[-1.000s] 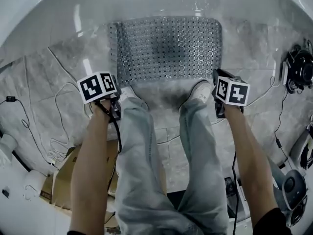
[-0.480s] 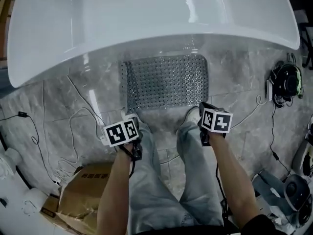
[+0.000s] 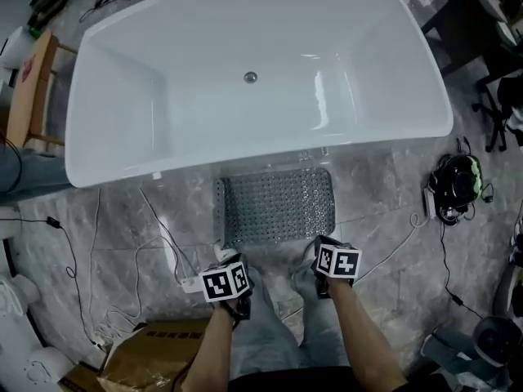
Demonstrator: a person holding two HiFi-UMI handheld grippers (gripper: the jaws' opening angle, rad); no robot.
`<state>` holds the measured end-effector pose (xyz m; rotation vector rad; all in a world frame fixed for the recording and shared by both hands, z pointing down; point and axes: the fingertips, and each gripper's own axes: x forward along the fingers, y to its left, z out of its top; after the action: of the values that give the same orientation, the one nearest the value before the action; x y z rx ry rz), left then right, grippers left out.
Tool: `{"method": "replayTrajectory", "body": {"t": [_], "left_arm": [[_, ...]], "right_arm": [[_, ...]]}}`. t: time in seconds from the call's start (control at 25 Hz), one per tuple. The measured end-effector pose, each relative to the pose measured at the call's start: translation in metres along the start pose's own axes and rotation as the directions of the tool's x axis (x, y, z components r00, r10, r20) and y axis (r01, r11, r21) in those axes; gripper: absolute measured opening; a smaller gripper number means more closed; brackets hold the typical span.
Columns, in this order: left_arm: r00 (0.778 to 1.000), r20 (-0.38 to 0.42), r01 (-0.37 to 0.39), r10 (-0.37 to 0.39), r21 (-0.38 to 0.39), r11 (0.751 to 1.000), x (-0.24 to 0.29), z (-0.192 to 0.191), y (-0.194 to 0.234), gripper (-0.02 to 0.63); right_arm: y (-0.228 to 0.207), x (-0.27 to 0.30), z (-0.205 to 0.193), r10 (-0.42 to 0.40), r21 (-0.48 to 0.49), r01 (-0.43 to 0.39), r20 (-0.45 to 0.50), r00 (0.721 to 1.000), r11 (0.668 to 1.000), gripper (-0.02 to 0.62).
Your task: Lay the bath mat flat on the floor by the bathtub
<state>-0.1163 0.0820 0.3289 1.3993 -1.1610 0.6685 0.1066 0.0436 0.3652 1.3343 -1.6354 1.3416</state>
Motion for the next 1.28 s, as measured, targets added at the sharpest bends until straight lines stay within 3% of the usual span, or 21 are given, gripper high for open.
{"method": "replayTrajectory", "body": {"t": [0.32,0.44,0.56,0.8,0.92,1.08,1.2,1.28], "left_arm": [[0.989,0.143,0.024,-0.036,0.083,0.996,-0.088,0.040,-0.061,0.005],[0.974,0.224,0.008,-0.032,0.106,0.994,-0.129,0.060,-0.073,0.005],[0.947,0.318,-0.003,-0.046,0.152,0.988,-0.171,0.085,-0.091,0.005],[0.863,0.490,0.017,-0.121,0.211,0.977,-0.249,0.138,-0.135,0.005],[0.806,0.566,0.035,-0.176,0.250,0.968,-0.285,0.166,-0.161,0.005],[0.712,0.660,0.021,-0.239,0.320,0.947,-0.344,0.202,-0.195,0.005],[0.690,0.679,-0.011,-0.250,0.356,0.934,-0.382,0.213,-0.206,0.005],[0.653,0.705,-0.026,-0.275,0.384,0.923,-0.414,0.222,-0.219,0.005]], "right_arm": [[0.047,-0.095,0.055,0.074,0.019,-0.079,0.168,0.983,0.997,0.003],[0.071,-0.136,0.080,0.111,-0.006,-0.114,0.255,0.961,0.994,0.003],[0.099,-0.176,0.112,0.179,-0.081,-0.161,0.346,0.921,0.984,0.003],[0.151,-0.265,0.181,0.291,-0.236,-0.192,0.526,0.799,0.953,0.003],[0.172,-0.313,0.214,0.306,-0.351,-0.098,0.608,0.732,0.931,0.005],[0.210,-0.382,0.253,0.356,-0.465,0.018,0.701,0.617,0.885,0.006],[0.243,-0.426,0.263,0.394,-0.536,0.121,0.738,0.548,0.836,0.006],[0.262,-0.460,0.271,0.426,-0.561,0.156,0.756,0.497,0.813,0.006]]}}
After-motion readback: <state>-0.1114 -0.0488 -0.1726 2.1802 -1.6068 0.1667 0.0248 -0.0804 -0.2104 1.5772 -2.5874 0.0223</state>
